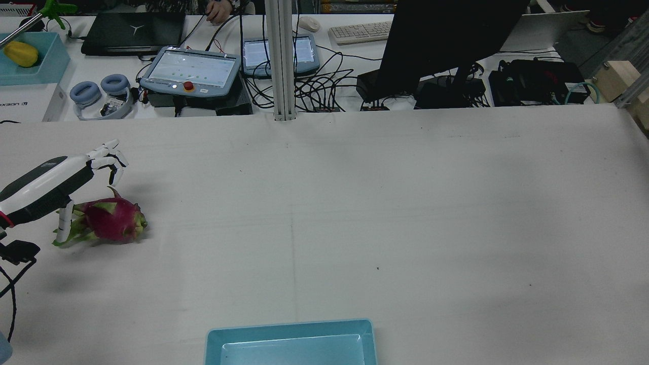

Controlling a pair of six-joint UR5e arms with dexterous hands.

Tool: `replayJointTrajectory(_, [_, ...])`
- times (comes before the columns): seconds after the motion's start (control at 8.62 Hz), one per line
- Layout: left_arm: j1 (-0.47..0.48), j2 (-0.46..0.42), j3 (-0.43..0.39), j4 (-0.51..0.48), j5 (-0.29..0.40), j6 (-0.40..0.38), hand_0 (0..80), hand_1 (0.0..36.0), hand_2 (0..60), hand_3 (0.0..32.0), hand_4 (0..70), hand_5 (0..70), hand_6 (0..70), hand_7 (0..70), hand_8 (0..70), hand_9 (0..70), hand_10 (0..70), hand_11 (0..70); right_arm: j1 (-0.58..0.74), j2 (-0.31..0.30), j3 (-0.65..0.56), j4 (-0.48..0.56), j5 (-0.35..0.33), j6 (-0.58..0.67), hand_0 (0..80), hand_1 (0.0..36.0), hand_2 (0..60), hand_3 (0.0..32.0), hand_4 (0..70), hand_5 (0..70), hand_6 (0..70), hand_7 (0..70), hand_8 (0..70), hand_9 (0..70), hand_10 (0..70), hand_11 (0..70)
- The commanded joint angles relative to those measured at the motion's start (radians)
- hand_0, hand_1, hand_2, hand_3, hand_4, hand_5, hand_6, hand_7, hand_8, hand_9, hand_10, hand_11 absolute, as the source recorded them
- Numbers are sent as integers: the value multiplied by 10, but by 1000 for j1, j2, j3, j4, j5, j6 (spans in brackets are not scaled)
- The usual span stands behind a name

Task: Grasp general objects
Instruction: 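Reach the left hand down to the pink dragon fruit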

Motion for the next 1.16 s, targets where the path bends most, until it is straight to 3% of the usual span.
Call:
replayJointTrajectory(0.0, [78, -42, 24, 77, -86, 80, 800, 360, 600, 0, 0, 700, 0, 472, 0, 80, 0, 0, 0, 0, 0, 0, 0, 0, 0, 0, 0, 0, 0, 0, 0, 0, 0, 0, 0, 0])
replayJointTrajectory(0.23, [78, -42, 59, 77, -89, 82, 800, 360, 600, 0, 0, 700, 0, 443, 0, 74, 0, 0, 2, 0, 0, 0, 0, 0, 0, 0, 0, 0, 0, 0, 0, 0, 0, 0, 0, 0])
replayJointTrajectory(1.04, [84, -71, 126, 78, -136, 111, 800, 360, 600, 0, 0, 700, 0, 468, 0, 79, 0, 0, 0, 0, 0, 0, 0, 0, 0, 0, 0, 0, 0, 0, 0, 0, 0, 0, 0, 0])
